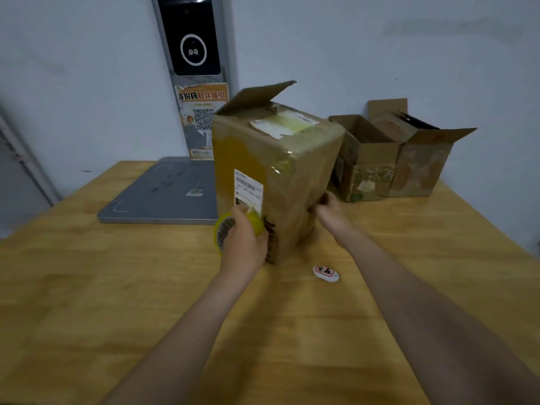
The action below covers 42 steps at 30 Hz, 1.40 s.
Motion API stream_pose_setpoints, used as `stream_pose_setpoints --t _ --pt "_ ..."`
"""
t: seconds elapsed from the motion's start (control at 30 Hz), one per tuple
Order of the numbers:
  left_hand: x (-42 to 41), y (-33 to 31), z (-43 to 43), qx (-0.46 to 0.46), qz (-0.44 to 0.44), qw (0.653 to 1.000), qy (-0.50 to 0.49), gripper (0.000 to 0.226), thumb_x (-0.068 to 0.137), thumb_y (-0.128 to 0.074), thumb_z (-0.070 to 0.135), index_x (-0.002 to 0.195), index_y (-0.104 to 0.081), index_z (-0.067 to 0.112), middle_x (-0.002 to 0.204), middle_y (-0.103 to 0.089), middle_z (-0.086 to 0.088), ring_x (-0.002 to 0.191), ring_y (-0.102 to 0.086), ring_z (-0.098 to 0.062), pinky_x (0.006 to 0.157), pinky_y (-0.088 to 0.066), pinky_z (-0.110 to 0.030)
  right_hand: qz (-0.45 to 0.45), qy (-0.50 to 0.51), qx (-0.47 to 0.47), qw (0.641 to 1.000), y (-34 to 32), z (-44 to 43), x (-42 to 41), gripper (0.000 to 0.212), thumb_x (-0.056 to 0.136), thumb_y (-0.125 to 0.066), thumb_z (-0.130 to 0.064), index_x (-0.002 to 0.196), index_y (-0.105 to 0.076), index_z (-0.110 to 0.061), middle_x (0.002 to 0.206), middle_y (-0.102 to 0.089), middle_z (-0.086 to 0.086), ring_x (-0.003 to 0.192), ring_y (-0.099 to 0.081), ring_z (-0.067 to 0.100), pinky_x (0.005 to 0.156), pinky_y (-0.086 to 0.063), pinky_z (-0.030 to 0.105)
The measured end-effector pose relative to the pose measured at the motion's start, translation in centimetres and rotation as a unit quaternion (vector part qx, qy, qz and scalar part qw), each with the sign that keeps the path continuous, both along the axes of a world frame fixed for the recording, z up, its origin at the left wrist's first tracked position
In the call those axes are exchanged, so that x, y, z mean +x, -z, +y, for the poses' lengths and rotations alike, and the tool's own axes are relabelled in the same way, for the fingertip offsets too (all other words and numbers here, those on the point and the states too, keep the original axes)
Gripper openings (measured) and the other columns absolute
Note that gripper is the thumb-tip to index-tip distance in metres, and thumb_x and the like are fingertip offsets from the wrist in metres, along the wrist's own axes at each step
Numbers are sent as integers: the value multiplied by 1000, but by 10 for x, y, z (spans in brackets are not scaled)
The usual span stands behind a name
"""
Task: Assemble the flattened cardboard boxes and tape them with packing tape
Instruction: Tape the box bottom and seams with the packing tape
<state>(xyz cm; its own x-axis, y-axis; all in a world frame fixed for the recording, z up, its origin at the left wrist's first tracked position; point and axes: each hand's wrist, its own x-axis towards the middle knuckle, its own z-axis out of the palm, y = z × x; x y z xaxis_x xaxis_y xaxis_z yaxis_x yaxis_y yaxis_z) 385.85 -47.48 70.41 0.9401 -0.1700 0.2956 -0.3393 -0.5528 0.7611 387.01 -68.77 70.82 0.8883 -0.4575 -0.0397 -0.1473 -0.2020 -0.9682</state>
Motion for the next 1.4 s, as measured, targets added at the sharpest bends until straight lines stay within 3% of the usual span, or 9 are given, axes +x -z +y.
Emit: stream_pose_setpoints --t 0.07,0.17,0.33,0.47,0.6,0.8,0.97,1.13,1.4 --pt "5 -5 8 -65 7 998 -10 56 94 -74 20 134 -35 22 95 -58 7 78 -59 -3 65 -49 -36 -11 -14 2 1000 -8 9 -8 64 100 -56 -19 157 -26 -23 152 -44 0 136 -45 25 112 -42 45" --pt "13 -20 25 -158 27 987 -21 50 94 -71 20 130 -38 29 121 -56 -1 106 -60 -19 77 -51 -35 -50 -35 -38 997 -30 25 -20 71 101 -58 -29 160 -18 -30 155 -42 -5 140 -42 19 111 -40 38" --pt "21 -64 57 -240 -42 969 -42 52 92 -70 22 126 -35 38 125 -50 -3 105 -59 -22 80 -52 -37 -67 -33 -185 980 -68 57 -43 67 98 -62 -36 154 -26 -30 148 -51 -5 135 -49 21 109 -45 44" --pt "27 -95 76 -198 -57 978 -29 62 83 -82 32 122 -34 39 109 -56 2 89 -61 -12 68 -52 -33 -59 -22 -246 967 -90 81 -60 72 101 -58 -36 160 -16 -34 153 -47 2 138 -47 29 113 -41 52" --pt "26 -107 84 -173 -52 983 -19 56 83 -83 35 119 -41 37 99 -53 17 85 -56 -3 72 -57 -40 -53 -1 -300 953 -100 97 -81 57 104 -52 -37 154 -25 -43 144 -45 12 131 -40 41 108 -37 50" --pt "24 -117 83 -175 -62 983 -5 56 77 -86 44 117 -49 33 100 -47 27 85 -43 10 63 -37 -20 -46 46 -368 928 -121 95 -110 56 102 -49 -51 155 -33 -40 147 -41 11 137 -35 40 108 -38 51" --pt "23 -103 65 -133 -58 989 4 56 75 -89 41 113 -49 33 97 -47 25 84 -45 6 62 -37 -22 25 29 -367 929 -107 86 -118 57 103 -47 -51 156 -34 -37 152 -38 14 135 -43 39 111 -41 51" --pt "31 -81 38 -84 -23 996 10 55 76 -88 41 114 -50 30 102 -55 14 96 -53 -15 68 -41 -32 62 30 -370 927 -82 70 -110 52 106 -43 -46 155 -36 -32 150 -39 19 137 -36 39 109 -39 51" --pt "60 -81 19 -21 1 1000 19 53 79 -86 44 113 -48 31 98 -51 14 92 -52 -14 58 -35 -25 112 -7 -355 928 -86 51 -79 42 107 -34 -44 144 -48 -31 150 -38 17 139 -29 40 105 -35 52"
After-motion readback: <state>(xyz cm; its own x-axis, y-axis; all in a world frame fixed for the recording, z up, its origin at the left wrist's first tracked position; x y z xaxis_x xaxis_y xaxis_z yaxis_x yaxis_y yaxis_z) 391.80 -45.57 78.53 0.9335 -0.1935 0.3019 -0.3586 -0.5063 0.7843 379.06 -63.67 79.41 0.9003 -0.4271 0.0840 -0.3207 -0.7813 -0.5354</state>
